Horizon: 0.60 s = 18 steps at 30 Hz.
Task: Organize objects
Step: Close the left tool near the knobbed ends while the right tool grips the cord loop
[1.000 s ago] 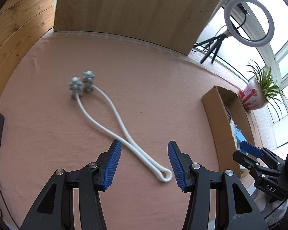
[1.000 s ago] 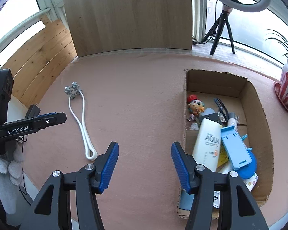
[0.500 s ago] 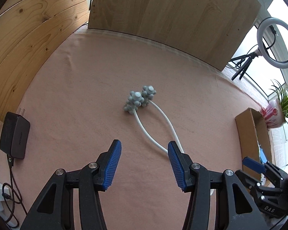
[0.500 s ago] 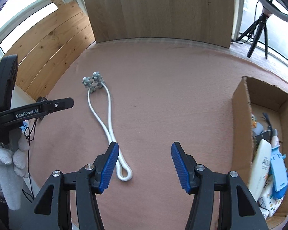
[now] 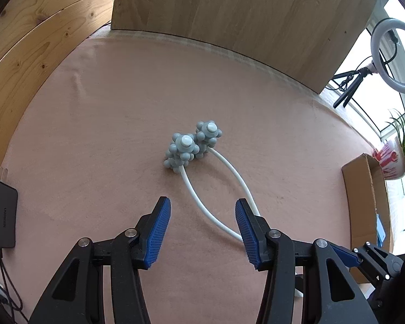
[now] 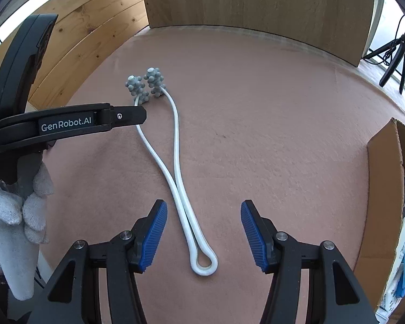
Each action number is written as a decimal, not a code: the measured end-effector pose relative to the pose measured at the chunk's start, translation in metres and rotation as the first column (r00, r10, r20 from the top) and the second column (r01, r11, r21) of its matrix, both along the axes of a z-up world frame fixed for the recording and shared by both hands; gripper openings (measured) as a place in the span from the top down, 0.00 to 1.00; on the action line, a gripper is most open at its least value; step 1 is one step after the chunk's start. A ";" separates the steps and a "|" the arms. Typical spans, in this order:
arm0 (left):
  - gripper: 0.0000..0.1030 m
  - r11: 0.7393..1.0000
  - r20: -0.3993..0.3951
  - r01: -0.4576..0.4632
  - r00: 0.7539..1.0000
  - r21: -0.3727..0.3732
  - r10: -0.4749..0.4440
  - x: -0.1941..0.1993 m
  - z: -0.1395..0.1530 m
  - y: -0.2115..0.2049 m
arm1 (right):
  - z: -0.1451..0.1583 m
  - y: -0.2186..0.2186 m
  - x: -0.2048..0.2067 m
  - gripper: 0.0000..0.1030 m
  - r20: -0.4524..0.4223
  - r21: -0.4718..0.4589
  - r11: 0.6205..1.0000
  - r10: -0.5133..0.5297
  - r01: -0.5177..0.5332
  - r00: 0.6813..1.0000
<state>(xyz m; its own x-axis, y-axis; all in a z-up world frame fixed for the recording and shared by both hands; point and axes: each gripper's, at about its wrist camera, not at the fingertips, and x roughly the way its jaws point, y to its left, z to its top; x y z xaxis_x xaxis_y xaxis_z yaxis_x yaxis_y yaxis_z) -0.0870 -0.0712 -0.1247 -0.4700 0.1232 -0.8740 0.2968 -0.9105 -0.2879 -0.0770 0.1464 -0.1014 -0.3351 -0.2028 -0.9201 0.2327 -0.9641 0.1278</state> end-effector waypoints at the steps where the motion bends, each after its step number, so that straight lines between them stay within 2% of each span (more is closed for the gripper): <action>1: 0.48 1.000 0.004 0.002 1.000 -0.002 -0.002 -0.002 -0.002 0.001 | -0.001 -0.001 -0.001 0.49 -0.001 0.005 1.000 -0.001 0.001 1.000; 7: 0.49 1.000 0.021 0.003 1.000 0.005 -0.003 -0.013 -0.011 -0.001 | -0.004 -0.006 -0.007 0.49 0.005 -0.008 1.000 -0.002 0.002 1.000; 13: 0.59 1.000 0.032 0.001 0.999 0.013 -0.001 -0.020 -0.016 -0.002 | -0.010 -0.012 -0.007 0.49 0.015 0.001 1.000 0.025 -0.025 1.000; 18: 0.67 1.000 0.032 -0.003 0.999 0.010 0.003 -0.025 -0.018 -0.003 | -0.017 -0.017 -0.007 0.56 0.032 0.020 0.999 0.034 -0.035 0.999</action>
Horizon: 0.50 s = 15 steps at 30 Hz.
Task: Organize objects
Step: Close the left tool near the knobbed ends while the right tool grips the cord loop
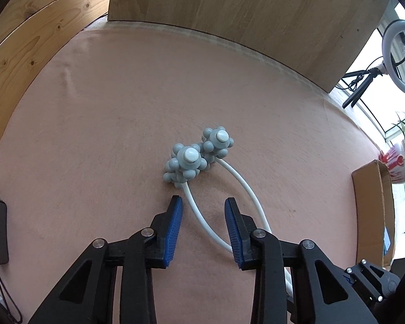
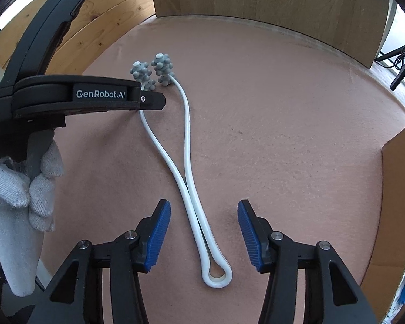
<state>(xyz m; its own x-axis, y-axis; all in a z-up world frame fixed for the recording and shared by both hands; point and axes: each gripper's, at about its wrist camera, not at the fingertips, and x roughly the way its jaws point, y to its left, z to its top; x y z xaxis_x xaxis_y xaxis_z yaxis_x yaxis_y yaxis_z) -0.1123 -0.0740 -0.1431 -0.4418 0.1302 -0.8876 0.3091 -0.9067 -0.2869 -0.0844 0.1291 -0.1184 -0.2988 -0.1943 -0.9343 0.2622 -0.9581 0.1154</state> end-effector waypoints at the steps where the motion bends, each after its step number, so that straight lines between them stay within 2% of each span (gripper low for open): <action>1: 0.70 1.000 -0.001 0.000 1.000 -0.001 0.000 -0.001 0.000 0.000 | -0.002 -0.001 0.000 0.59 0.005 0.006 1.000 0.002 -0.002 1.000; 2: 0.73 1.000 -0.001 0.000 1.000 0.000 0.000 -0.002 0.000 0.000 | -0.004 -0.002 0.000 0.64 0.012 0.009 1.000 0.003 -0.003 1.000; 6: 0.83 1.000 -0.004 -0.011 1.000 -0.008 0.011 -0.003 -0.001 0.000 | -0.006 -0.009 0.005 0.71 0.006 0.039 0.999 0.012 -0.012 1.000; 8: 0.86 1.000 -0.009 -0.012 1.000 -0.012 0.012 -0.002 -0.001 -0.002 | -0.006 -0.010 0.008 0.81 0.006 0.043 0.999 0.012 -0.012 1.000; 15: 0.89 1.000 -0.020 -0.003 1.000 0.000 0.003 0.002 -0.001 0.000 | -0.004 -0.013 0.023 0.85 0.011 0.015 1.000 0.001 -0.002 1.000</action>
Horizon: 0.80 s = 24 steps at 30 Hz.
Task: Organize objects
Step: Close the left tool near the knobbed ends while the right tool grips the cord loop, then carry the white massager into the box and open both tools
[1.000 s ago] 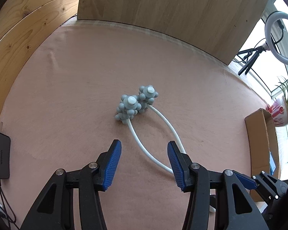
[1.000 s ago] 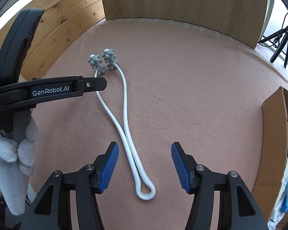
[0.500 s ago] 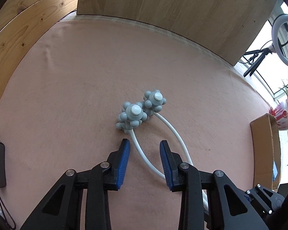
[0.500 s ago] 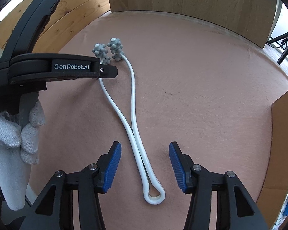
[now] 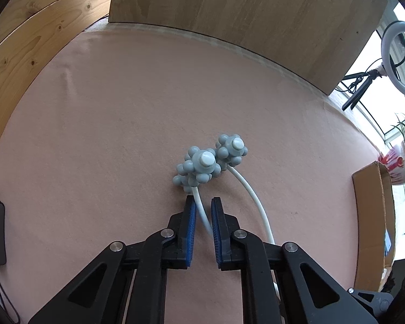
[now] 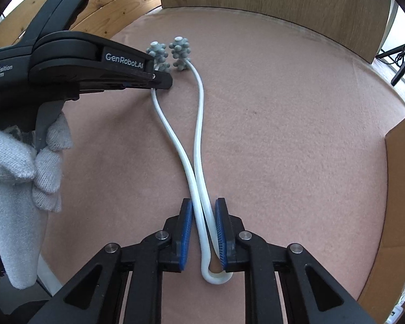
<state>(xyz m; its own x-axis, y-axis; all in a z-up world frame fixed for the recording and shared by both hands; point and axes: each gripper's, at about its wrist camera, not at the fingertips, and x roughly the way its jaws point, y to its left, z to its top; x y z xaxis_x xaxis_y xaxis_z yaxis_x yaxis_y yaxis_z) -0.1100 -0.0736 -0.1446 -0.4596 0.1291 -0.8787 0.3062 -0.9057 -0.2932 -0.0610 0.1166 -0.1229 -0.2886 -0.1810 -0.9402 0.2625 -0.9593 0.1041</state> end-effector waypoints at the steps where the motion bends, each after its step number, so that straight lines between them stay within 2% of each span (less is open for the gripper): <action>1: 0.89 1.000 -0.001 0.001 1.000 0.004 -0.001 0.001 0.000 0.001 | 0.000 0.000 0.003 0.85 -0.002 0.001 1.000 -0.001 0.001 1.000; 11: 0.90 0.997 -0.037 0.035 0.999 0.063 -0.033 0.021 0.008 0.023 | 0.006 0.013 0.037 0.86 -0.010 -0.012 0.999 -0.035 0.035 0.999; 24: 0.91 0.989 -0.176 0.125 0.978 0.085 -0.109 0.021 0.066 0.068 | 0.049 0.053 0.060 0.86 -0.086 -0.041 0.993 -0.111 0.108 0.990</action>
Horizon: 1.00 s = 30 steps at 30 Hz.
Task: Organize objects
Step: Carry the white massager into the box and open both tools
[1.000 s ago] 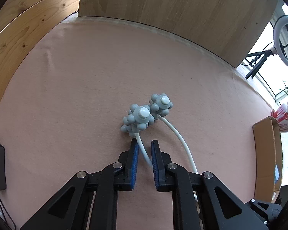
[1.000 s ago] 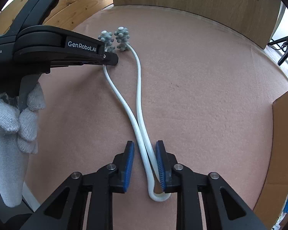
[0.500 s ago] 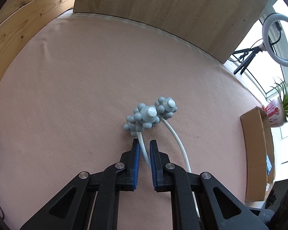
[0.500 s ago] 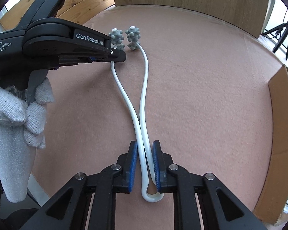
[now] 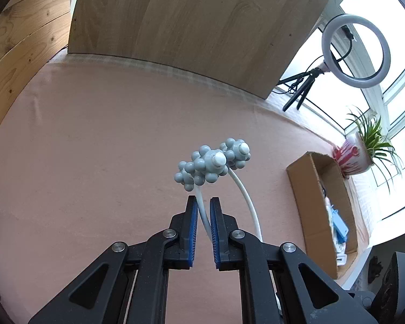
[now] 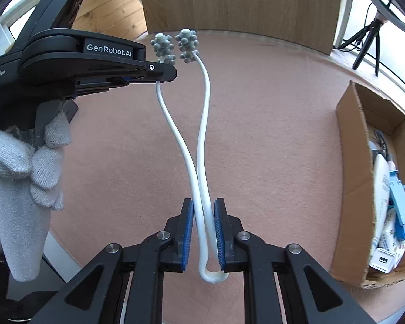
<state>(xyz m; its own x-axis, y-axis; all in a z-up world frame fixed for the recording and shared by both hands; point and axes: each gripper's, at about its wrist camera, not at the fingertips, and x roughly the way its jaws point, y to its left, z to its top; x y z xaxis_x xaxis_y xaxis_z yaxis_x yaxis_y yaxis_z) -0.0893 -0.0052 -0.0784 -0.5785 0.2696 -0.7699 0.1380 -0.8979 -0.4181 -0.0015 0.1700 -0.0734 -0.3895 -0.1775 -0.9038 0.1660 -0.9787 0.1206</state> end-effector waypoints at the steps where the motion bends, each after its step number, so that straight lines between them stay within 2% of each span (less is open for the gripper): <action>1: 0.91 1.000 -0.009 0.008 1.000 0.003 -0.008 -0.004 0.004 0.005 | 0.004 0.004 -0.001 0.87 -0.008 -0.004 1.000 -0.007 0.007 1.000; 8: 0.91 0.995 -0.053 0.092 0.995 0.028 -0.090 -0.028 0.032 0.047 | 0.024 0.043 0.004 0.87 -0.071 -0.015 0.997 -0.083 0.082 0.994; 18: 0.90 0.969 -0.112 0.247 0.964 0.023 -0.243 -0.077 0.062 0.149 | 0.044 0.120 0.012 0.87 -0.129 0.007 0.974 -0.225 0.227 0.966; 30: 0.90 0.938 -0.087 0.345 0.936 0.018 -0.342 -0.130 0.049 0.252 | 0.045 0.196 0.029 0.88 -0.128 0.010 0.938 -0.342 0.346 0.931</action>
